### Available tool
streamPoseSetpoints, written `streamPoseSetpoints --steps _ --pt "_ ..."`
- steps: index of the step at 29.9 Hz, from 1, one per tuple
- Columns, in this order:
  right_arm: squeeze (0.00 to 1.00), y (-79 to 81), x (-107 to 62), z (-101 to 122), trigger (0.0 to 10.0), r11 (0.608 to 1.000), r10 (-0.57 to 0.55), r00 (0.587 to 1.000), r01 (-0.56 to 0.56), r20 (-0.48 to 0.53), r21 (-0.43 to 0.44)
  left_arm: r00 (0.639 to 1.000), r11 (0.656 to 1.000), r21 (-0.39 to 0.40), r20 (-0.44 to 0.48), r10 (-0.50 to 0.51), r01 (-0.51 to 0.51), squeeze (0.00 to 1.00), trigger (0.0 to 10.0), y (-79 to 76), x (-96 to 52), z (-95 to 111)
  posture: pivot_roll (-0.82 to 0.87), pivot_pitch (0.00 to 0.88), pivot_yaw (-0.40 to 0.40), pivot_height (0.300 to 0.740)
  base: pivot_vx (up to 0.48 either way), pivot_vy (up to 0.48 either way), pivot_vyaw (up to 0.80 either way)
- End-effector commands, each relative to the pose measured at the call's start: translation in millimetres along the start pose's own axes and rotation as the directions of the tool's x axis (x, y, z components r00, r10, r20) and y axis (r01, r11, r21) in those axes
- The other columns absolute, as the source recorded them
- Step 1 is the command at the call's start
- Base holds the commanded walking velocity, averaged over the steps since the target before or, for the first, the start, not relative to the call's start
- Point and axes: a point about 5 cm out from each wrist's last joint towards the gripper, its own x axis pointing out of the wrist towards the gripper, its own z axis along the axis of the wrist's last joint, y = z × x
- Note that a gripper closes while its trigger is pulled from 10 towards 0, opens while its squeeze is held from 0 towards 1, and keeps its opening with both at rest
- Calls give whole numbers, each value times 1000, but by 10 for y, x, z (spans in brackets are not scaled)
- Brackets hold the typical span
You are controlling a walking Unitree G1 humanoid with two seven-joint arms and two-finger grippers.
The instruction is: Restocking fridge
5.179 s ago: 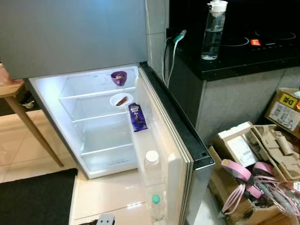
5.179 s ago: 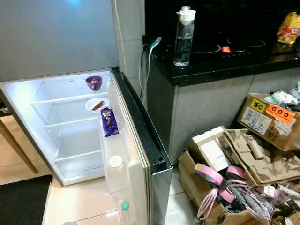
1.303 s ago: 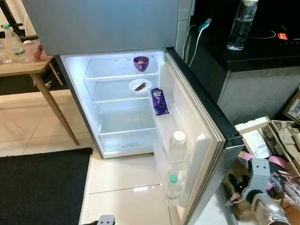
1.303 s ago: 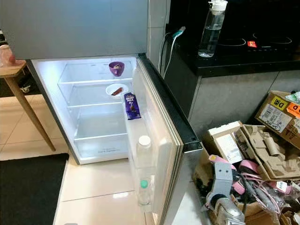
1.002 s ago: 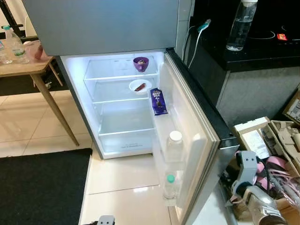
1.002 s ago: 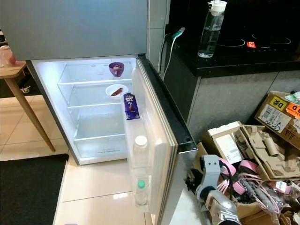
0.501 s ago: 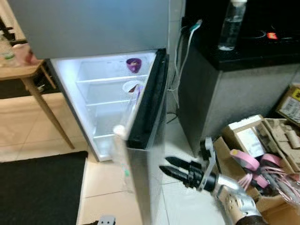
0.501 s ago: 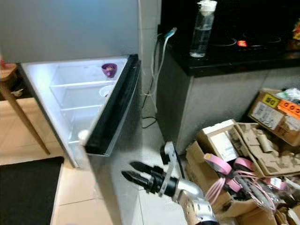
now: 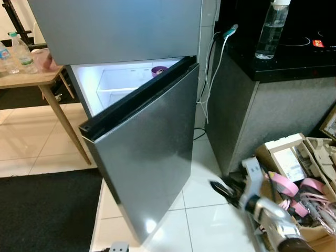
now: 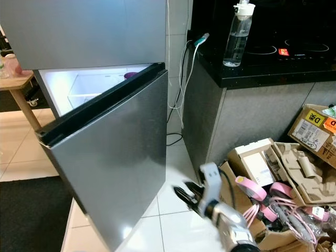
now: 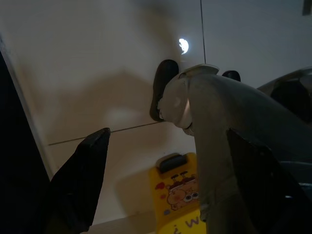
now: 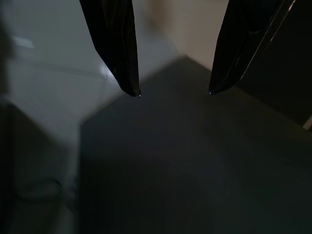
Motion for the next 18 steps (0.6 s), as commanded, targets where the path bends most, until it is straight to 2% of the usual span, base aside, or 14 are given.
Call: streamPoseSetpoints --steps 1,2,5,6,7,8,10,11,13,14,16,18 --pt "0 -22 -41 -156 10000 998 -52 997 53 -65 17 999 1000 4 -38 -4 5 0 10000 -27 1 -96 -62 0 -11 740 0 0 731" --pt "0 -22 -41 -156 10000 998 -52 997 53 -65 17 999 1000 4 -38 -4 5 0 10000 -27 1 -96 -62 0 -11 740 0 0 731" --pt "0 -132 -273 -589 10000 978 -183 954 202 -237 55 999 1000 7 -36 -3 3 0 10000 -29 3 -88 -61 0 -12 740 0 0 721" --pt "0 -132 -273 -589 10000 978 -183 954 202 -237 55 999 1000 7 -36 -3 3 0 10000 -29 3 -88 -61 0 -12 740 0 0 719" --pt "0 -161 -385 -758 10000 965 -232 922 259 -309 48 999 1000 9 -36 -3 3 0 10000 -32 5 -85 -62 0 -12 740 0 0 719" --pt "0 -161 -385 -758 10000 965 -232 922 259 -309 48 999 1000 9 -36 -3 3 0 10000 -32 5 -85 -62 0 -12 740 0 0 719" --pt "0 -180 -608 -1050 10000 941 -300 853 339 -426 15 999 1000 10 -33 -2 3 0 10000 -36 8 -75 -56 0 -12 740 0 0 719" --pt "0 -180 -608 -1050 10000 941 -300 853 339 -426 15 999 1000 10 -33 -2 3 0 10000 -36 8 -75 -56 0 -12 740 0 0 719" --pt "0 -169 -763 -1234 10000 923 -337 804 386 -491 -2 1000 1000 13 -31 -2 3 0 10000 -36 9 -66 -58 0 -9 740 0 0 719" --pt "0 -169 -763 -1234 10000 923 -337 804 386 -491 -2 1000 1000 13 -31 -2 3 0 10000 -36 9 -66 -58 0 -9 740 0 0 719" --pt "0 -142 -892 -1382 10000 904 -361 764 427 -535 -1 1000 1000 19 -30 -1 1 0 10000 -32 9 -56 -60 0 -4 740 0 0 719" --pt "0 -124 -943 -1440 10000 898 -366 750 440 -551 2 1000 1000 21 -30 0 1 0 10000 -29 8 -50 -62 0 -1 740 0 0 719"
